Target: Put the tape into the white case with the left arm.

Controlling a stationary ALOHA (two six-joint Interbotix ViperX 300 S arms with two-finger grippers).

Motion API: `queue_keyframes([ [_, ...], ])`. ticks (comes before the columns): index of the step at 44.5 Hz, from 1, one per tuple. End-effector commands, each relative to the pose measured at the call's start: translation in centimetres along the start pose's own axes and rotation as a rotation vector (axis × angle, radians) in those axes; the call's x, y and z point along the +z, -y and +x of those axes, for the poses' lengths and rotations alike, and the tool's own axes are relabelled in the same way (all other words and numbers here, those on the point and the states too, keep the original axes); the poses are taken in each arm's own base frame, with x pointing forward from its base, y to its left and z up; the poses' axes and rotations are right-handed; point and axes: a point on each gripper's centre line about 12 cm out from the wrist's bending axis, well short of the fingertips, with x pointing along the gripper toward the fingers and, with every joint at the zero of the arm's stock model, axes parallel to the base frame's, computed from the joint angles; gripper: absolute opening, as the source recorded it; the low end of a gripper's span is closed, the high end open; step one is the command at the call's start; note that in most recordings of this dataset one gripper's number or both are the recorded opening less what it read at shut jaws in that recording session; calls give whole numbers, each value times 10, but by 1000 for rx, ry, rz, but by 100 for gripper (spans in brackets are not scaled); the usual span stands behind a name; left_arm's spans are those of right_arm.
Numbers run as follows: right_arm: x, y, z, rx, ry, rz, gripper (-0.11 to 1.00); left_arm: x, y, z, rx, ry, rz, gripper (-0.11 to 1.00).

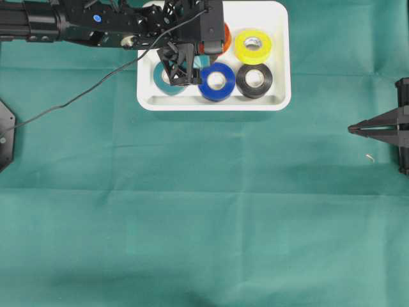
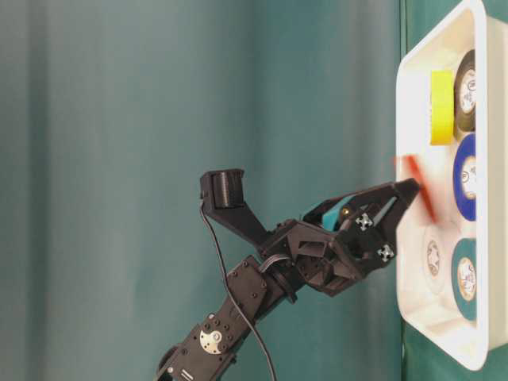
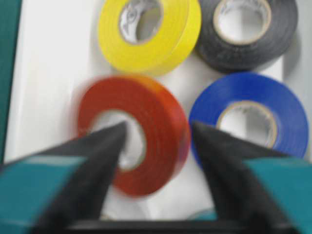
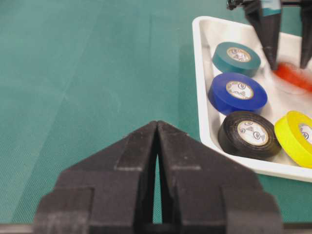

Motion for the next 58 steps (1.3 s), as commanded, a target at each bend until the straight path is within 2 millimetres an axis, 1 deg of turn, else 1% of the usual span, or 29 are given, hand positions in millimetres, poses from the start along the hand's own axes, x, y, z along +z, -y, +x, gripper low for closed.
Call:
queue_keyframes([
  [1, 7, 0, 1, -2, 15, 0, -9, 17, -2, -13, 13, 54, 6, 79],
  [4, 7, 0, 1, 0, 15, 0, -9, 19, 1, -16, 11, 63, 12, 92],
  [6, 7, 1, 1, -2, 15, 2, -9, 20, 1, -18, 11, 66, 13, 95],
  [12, 7, 0, 1, -2, 15, 0, -9, 26, 7, -28, 6, 88, 20, 94],
  [19, 7, 0, 1, -2, 15, 0, -9, 27, 21, -41, -14, 103, 36, 94],
  [24, 7, 1, 1, -2, 15, 2, -9, 24, 35, -51, -35, 114, 51, 94],
  [28, 7, 0, 1, -2, 17, 0, -9, 23, 47, -62, -51, 137, 60, 94],
  [37, 7, 0, 1, -2, 15, 0, -9, 20, 74, -87, -91, 206, 23, 94],
  [45, 7, 0, 1, 0, 15, 1, -9, 13, 98, -109, -136, 264, -7, 94],
  [52, 7, 1, 1, -2, 15, 2, -9, 6, 114, -127, -176, 299, -24, 94],
  [58, 7, 1, 1, -2, 15, 2, -9, -2, 121, -139, -198, 315, -56, 93],
])
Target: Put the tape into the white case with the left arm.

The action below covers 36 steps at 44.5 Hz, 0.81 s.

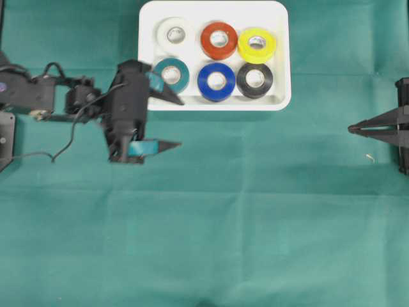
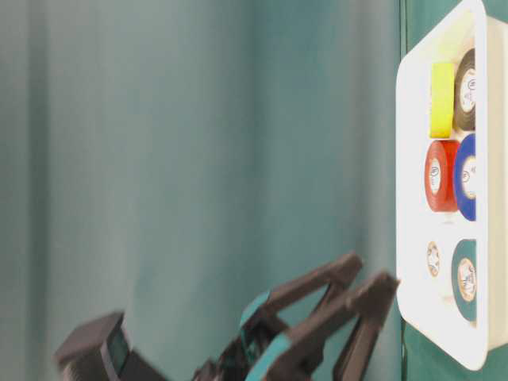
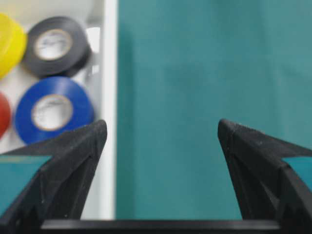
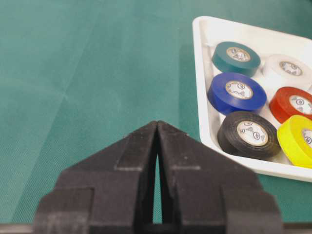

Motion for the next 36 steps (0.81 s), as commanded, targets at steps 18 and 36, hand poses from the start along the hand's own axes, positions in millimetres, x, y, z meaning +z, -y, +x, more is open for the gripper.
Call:
queue_keyframes([
  [18, 7, 0, 1, 0, 15, 3, -9, -12, 12, -28, -23, 74, -62, 93],
  [36, 7, 0, 1, 0, 15, 1, -9, -16, 13, -51, -22, 109, -60, 93],
])
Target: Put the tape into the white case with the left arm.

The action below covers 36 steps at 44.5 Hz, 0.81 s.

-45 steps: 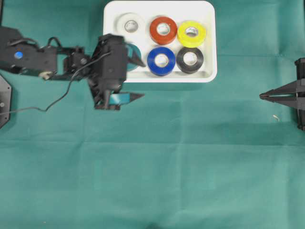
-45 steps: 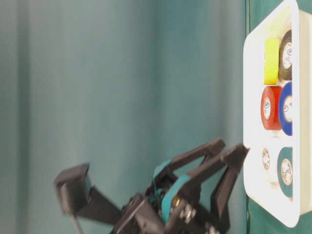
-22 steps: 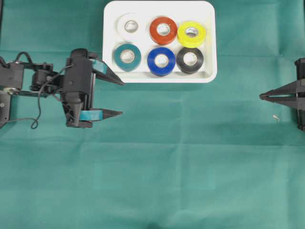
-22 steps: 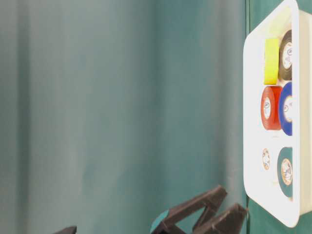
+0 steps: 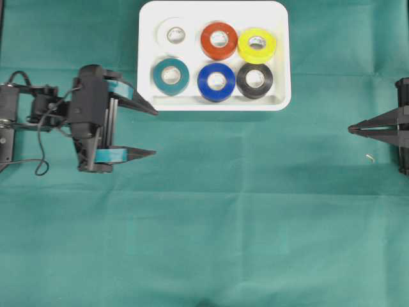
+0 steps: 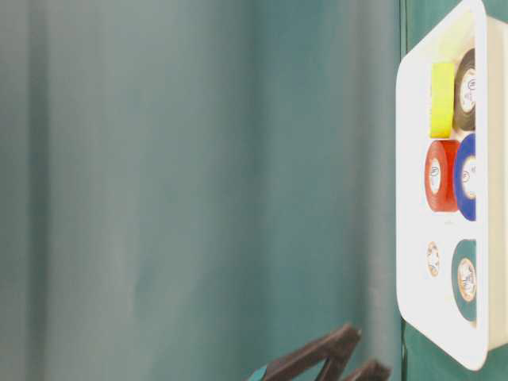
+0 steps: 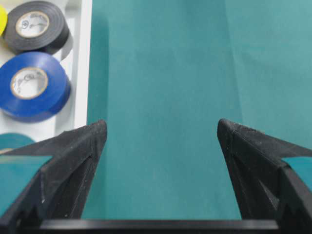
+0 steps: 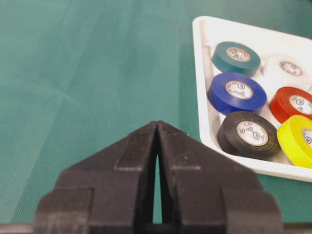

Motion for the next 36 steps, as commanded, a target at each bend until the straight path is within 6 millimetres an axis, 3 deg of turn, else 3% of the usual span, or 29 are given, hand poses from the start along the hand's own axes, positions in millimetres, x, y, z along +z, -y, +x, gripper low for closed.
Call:
queue_keyframes([
  [1, 7, 0, 1, -2, 15, 2, -9, 8, 1, -14, -1, 54, -1, 93],
  [20, 7, 0, 1, -1, 15, 0, -9, -10, 1, -64, 4, 146, -4, 92],
  [36, 7, 0, 1, -2, 15, 2, -9, -25, 1, -89, 6, 204, -2, 92],
])
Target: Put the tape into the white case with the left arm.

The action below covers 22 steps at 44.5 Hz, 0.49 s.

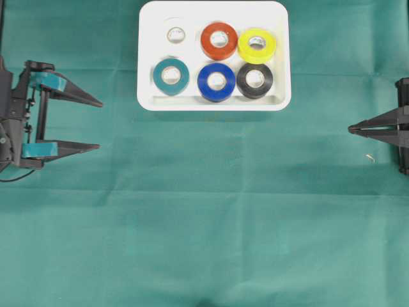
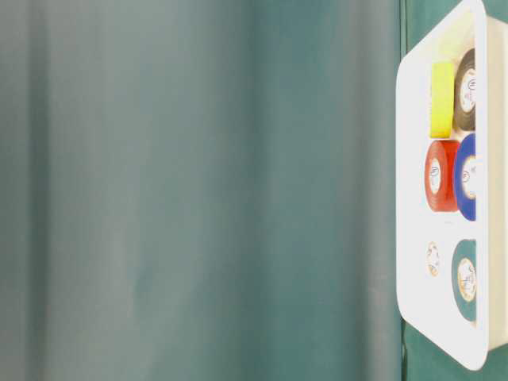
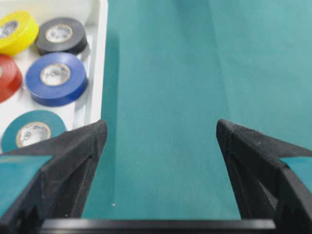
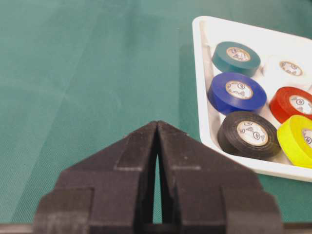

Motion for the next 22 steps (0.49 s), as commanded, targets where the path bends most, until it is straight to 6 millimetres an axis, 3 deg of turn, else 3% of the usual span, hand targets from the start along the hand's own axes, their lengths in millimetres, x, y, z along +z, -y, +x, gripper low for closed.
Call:
queue_keyframes([
  [1, 7, 0, 1, -1, 18, 0, -9, 4, 0, -4, -2, 28, 1, 92],
  [22, 7, 1, 1, -2, 17, 2, -9, -8, 1, -30, 1, 104, 1, 92],
])
